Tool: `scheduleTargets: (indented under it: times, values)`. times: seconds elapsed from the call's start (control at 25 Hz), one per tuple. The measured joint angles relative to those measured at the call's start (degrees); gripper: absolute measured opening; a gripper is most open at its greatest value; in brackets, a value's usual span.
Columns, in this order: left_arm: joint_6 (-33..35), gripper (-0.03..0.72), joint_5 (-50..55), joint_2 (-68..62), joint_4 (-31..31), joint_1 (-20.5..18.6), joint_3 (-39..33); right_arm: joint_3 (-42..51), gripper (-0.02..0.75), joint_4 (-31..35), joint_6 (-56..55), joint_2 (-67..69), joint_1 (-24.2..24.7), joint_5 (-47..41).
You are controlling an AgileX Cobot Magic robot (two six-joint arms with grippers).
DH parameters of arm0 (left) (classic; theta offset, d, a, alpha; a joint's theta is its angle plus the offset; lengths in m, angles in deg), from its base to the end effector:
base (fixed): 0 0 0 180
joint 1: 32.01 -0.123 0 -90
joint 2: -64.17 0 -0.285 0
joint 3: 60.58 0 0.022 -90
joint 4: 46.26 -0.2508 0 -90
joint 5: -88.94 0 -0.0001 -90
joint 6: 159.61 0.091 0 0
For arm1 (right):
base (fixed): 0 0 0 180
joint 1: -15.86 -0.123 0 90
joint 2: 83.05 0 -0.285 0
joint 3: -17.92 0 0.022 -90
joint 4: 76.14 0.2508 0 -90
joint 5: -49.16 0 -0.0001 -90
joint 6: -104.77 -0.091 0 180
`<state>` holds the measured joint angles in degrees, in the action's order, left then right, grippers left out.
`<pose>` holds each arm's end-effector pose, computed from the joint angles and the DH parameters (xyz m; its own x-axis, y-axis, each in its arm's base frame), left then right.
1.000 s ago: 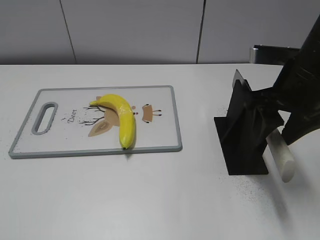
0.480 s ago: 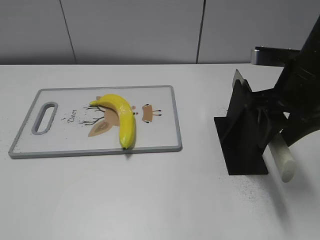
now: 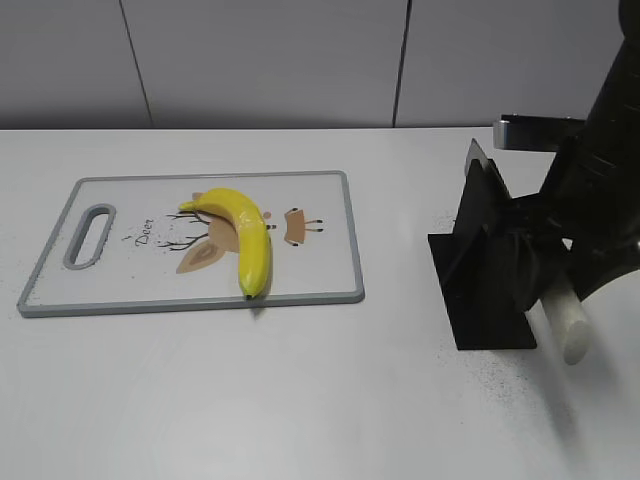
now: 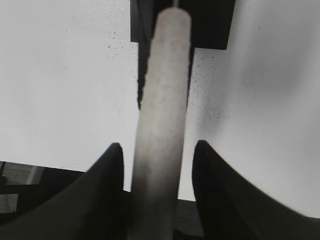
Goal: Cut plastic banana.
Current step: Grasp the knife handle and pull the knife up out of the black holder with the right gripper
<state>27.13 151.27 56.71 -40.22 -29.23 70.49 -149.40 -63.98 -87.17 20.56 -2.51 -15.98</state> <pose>-0.0068 -0.0082 0.2737 -0.4679 0.0910 -0.8791 0.1624 0.9866 0.0156 0.2793 0.1111 0.2193 -0.9971 -0.0267 0.0718 -0.0136 0.9840 0.1779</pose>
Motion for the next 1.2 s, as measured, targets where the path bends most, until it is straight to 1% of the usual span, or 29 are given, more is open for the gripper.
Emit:
scheduleTargets:
  times: [0.08,0.2,0.68,1.2]
  values:
    - [0.0,0.563,0.0,0.0,0.0,0.0,0.0,0.0,0.323,0.0,-0.2,0.0,0.0,-0.1]
    - [0.0,0.563,0.0,0.0,0.0,0.0,0.0,0.0,0.188,0.2,-1.5,0.0,0.0,-0.5]
    - [0.0,0.563,0.0,0.0,0.0,0.0,0.0,0.0,0.193,0.3,-2.5,-0.5,0.0,-0.5]
    - [0.0,0.563,0.0,0.0,0.0,0.0,0.0,-2.6,0.193,-0.5,-3.1,-8.3,0.0,-2.5]
